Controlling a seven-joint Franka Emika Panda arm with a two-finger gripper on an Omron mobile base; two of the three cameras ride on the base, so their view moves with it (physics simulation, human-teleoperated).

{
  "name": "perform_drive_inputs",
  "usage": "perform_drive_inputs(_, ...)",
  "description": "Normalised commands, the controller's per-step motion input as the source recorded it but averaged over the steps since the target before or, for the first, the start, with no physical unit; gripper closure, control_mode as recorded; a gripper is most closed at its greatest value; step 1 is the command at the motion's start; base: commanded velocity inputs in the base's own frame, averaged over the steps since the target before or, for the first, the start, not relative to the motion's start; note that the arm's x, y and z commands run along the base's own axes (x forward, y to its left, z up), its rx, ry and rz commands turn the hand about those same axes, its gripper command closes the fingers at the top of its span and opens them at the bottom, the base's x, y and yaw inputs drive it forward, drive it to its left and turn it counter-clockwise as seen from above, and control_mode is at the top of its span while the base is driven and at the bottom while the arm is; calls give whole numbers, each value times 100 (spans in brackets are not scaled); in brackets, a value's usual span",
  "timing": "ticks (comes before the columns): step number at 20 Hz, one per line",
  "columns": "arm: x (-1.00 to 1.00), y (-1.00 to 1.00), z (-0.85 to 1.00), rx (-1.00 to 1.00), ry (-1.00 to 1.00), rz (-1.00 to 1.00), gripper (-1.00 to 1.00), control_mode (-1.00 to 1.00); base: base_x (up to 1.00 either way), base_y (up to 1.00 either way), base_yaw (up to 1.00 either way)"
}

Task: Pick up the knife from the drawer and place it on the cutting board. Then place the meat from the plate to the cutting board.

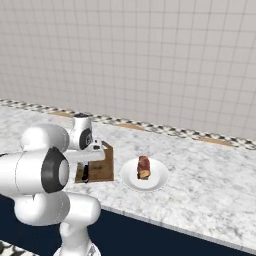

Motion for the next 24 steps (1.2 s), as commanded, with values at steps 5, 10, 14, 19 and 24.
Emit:
perform_drive_inputs(5,-9,-18,43,3,-15,-1,-100,-100,0,0,0)
perform_drive_inputs(10,-44,-93,81,1,-18,-17,-100,-100,0,0,0)
perform_drive_inputs(14,-33,-100,52,-1,-5,-24,-100,-100,0,0,0)
perform_drive_inputs(19,-33,-100,22,-4,0,-27,-100,-100,0,0,0)
perform_drive_inputs(24,-13,-100,12,0,6,-30,-100,-100,0,0,0)
